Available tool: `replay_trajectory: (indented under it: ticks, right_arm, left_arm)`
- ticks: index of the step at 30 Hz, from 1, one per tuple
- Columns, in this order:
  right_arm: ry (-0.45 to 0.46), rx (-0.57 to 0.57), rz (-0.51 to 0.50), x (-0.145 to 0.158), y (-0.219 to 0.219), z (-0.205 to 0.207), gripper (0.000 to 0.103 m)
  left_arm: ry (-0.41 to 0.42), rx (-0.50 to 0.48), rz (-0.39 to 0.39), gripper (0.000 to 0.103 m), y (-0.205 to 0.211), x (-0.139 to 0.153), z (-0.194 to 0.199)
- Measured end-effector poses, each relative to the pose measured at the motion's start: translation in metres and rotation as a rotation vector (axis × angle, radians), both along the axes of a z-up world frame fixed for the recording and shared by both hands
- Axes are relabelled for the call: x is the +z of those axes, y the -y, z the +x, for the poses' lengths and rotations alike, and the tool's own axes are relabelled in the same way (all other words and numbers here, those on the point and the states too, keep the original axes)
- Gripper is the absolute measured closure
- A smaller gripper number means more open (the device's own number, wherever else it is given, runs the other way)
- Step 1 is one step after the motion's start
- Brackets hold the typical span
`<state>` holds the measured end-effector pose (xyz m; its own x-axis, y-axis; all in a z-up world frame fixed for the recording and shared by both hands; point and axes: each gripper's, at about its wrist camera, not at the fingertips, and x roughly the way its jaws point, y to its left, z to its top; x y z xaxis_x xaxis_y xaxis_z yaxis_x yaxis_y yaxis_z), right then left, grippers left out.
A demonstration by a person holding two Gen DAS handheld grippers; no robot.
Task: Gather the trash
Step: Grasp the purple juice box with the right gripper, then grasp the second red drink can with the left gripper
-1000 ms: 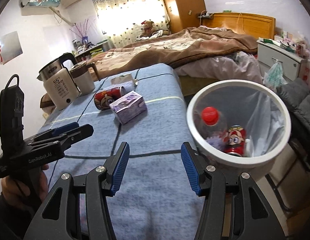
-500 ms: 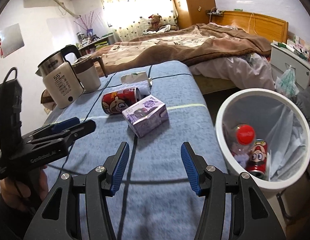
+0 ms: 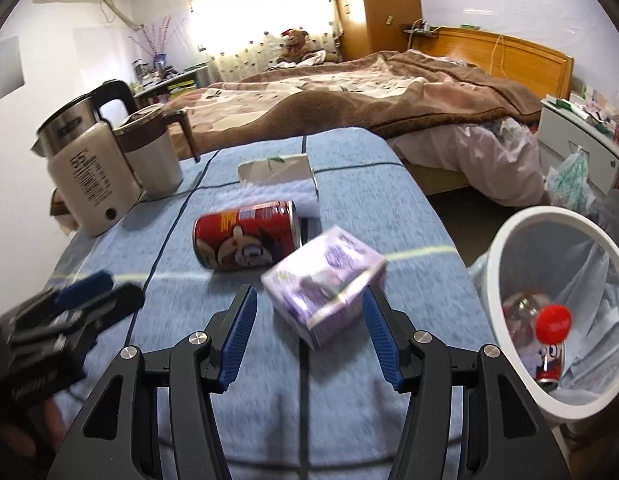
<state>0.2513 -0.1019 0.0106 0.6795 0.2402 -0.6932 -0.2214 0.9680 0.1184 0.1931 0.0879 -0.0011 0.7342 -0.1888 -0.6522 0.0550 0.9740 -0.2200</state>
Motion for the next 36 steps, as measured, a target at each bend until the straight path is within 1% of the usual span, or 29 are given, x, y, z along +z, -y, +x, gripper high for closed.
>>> replay_trajectory:
  ticks: [3, 6, 10, 14, 16, 18, 21, 23, 25, 27, 28, 33, 36]
  right_arm:
    - [0.016, -0.047, -0.039, -0.004, -0.013, 0.011, 0.047]
    - [0.027, -0.08, -0.132, -0.012, -0.026, 0.022, 0.047]
    - [0.025, -0.095, -0.186, -0.017, -0.02, 0.02, 0.044]
    - [-0.011, -0.102, -0.138, -0.017, 0.009, 0.009, 0.043]
    - [-0.051, -0.102, -0.082, -0.019, 0.024, 0.007, 0.043]
    - [-0.087, -0.103, -0.047, -0.024, 0.039, 0.007, 0.043]
    - [-0.098, -0.084, -0.028, -0.03, 0.049, 0.009, 0.043]
    - [-0.11, -0.063, -0.004, -0.032, 0.051, 0.013, 0.043]
    - [-0.11, -0.048, -0.009, -0.032, 0.049, 0.015, 0.043]
    - [-0.113, -0.012, 0.013, -0.032, 0.048, 0.014, 0.043]
    - [-0.113, -0.006, 0.021, -0.031, 0.048, 0.013, 0.047]
    - [-0.112, 0.025, 0.043, -0.031, 0.051, 0.006, 0.048]
    - [-0.114, 0.036, 0.058, -0.03, 0.057, 0.002, 0.048]
  left_arm:
    - [-0.003, 0.009, -0.013, 0.037, -0.008, -0.002, 0.001]
    - [-0.006, 0.017, -0.026, 0.037, -0.015, -0.004, 0.003]
    - [-0.009, 0.012, -0.034, 0.037, -0.017, -0.004, 0.005]
    - [-0.003, -0.008, -0.036, 0.037, -0.014, -0.001, 0.007]
    - [-0.001, -0.018, -0.034, 0.037, -0.01, 0.001, 0.008]
    - [0.0, -0.03, -0.032, 0.037, -0.007, 0.003, 0.009]
    - [-0.007, -0.055, -0.028, 0.037, -0.001, 0.004, 0.014]
    - [-0.009, -0.076, -0.01, 0.037, 0.005, 0.005, 0.018]
    - [-0.009, -0.099, 0.014, 0.037, 0.011, 0.006, 0.024]
    - [0.002, -0.134, 0.033, 0.036, 0.017, 0.008, 0.03]
    - [0.007, -0.151, 0.046, 0.036, 0.02, 0.009, 0.034]
    - [0.04, -0.224, 0.092, 0.036, 0.033, 0.011, 0.055]
    - [0.041, -0.273, 0.107, 0.035, 0.04, 0.009, 0.071]
